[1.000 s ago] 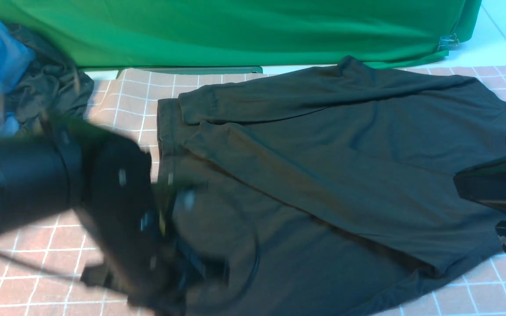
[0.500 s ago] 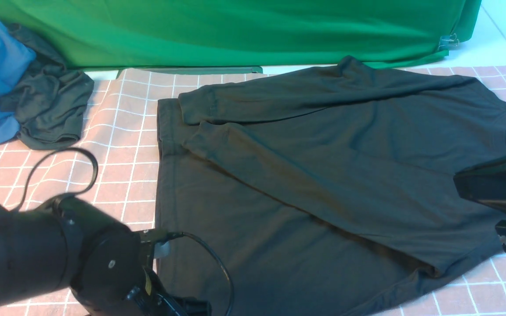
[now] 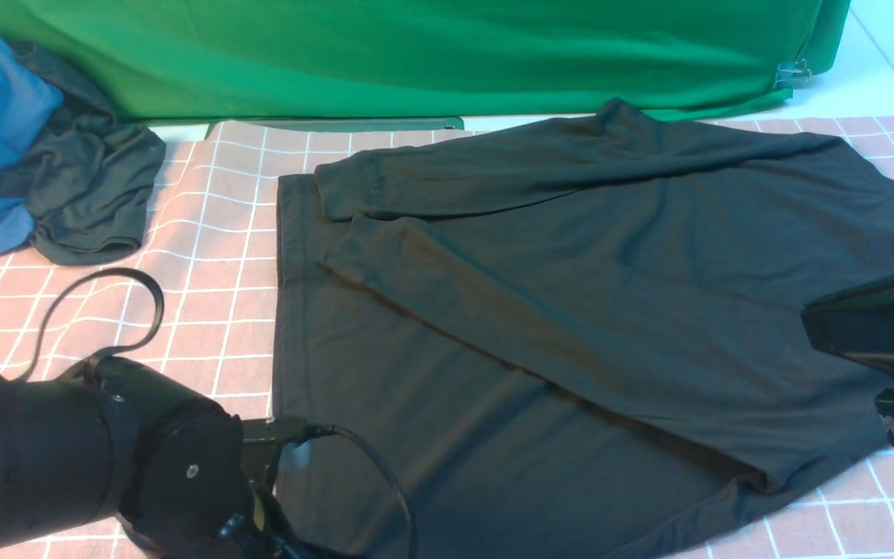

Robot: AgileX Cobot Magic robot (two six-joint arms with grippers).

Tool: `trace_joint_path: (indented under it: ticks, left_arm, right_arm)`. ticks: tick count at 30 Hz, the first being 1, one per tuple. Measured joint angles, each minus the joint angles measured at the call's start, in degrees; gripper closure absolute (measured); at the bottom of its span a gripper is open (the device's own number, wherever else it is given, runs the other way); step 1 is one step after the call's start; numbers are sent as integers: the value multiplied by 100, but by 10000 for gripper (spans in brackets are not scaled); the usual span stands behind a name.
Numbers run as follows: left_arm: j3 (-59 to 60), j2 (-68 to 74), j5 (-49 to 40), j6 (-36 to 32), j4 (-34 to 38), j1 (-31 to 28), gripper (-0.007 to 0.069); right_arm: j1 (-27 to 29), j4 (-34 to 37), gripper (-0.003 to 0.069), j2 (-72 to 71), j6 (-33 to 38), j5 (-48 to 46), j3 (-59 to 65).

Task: Fold a long-sleeved shirt over a pink coffee tablecloth.
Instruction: 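Grab the top left corner of the dark shirt with the left gripper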

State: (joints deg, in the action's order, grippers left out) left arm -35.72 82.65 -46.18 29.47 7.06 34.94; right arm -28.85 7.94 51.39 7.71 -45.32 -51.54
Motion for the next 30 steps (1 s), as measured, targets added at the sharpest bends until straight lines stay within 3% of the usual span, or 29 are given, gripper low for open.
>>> trace_joint_path:
  ticks: [8,13,21,25,30]
  left_arm:
    - [-47,-1086,-1655,822,-1158,0,594]
    - [-47,-1556,-1940,1073,-1295,-260,594]
    - [-47,-1618,-2157,1108,-1393,-1199,593]
    - [-47,-1624,-2131,1102,-1412,-1308,585]
    - [-54,-1624,-2285,1092,-1788,-1328,478]
  right_arm:
    - [0,0,589,0,0,0,0]
    - [0,0,589,0,0,0,0]
    - [0,0,582,0,0,0,19]
    - [0,0,578,2,0,-18,87]
    - [0,0,568,2,0,-18,100]
